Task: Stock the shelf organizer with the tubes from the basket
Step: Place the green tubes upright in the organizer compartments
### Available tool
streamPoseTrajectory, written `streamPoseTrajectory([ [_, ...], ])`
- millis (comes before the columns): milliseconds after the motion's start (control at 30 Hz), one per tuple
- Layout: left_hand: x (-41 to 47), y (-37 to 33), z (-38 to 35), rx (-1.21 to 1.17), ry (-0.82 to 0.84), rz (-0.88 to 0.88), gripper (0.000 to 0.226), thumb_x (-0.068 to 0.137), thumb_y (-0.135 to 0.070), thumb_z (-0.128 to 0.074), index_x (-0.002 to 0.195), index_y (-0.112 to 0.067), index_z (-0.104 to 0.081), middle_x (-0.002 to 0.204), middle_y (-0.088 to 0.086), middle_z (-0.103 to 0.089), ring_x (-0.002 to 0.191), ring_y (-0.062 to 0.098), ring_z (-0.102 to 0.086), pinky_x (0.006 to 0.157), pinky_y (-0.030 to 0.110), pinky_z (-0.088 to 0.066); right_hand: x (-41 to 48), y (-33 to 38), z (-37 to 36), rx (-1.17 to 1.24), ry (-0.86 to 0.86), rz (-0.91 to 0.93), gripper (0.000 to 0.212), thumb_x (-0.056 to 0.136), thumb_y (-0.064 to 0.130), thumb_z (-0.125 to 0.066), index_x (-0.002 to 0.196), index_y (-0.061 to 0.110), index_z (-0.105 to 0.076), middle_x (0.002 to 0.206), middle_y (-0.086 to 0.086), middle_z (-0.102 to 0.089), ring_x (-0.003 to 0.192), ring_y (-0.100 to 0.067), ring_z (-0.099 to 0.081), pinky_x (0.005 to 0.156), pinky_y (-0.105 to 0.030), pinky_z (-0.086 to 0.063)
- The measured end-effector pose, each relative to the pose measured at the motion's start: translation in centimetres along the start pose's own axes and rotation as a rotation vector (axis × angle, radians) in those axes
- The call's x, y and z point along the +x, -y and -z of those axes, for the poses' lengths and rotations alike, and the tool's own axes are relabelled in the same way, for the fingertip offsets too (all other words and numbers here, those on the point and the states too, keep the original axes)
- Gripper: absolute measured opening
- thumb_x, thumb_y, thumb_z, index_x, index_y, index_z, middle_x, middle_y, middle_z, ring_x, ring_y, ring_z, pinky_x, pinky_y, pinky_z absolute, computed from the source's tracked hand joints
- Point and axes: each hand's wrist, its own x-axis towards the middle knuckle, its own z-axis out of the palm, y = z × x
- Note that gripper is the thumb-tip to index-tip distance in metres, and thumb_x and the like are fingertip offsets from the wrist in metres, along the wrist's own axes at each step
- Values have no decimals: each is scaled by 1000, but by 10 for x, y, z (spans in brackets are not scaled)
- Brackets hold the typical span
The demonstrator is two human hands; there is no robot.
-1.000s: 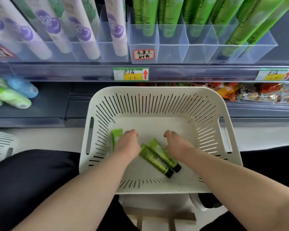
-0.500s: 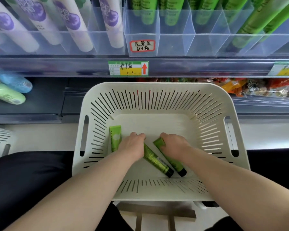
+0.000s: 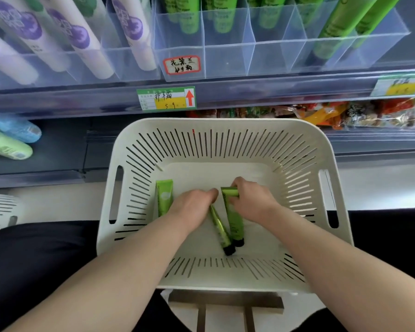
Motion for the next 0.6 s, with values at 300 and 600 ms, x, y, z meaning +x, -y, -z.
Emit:
streamPoseTrajectory([
  [300,9,-1,0,-286,-8,412,53,88,-42,-64,127,-11,-46,118,10,-60,107,31,-59,80,34,-47,-5,-4,15,39,-46,-30,32,94,23,-49,125,18,-43,98,-5,-56,84,-25,-54,65,-31,-41],
  [600,27,-32,-20,-154,65,395,61,84,-24,-69,129,-8,-32,88,3,-56,89,29,-63,62,35,-45,-19,-14,25,-9,-161,-15,27,93,23,-47,120,21,-46,94,-3,-60,80,-26,-56,67,-33,-46],
])
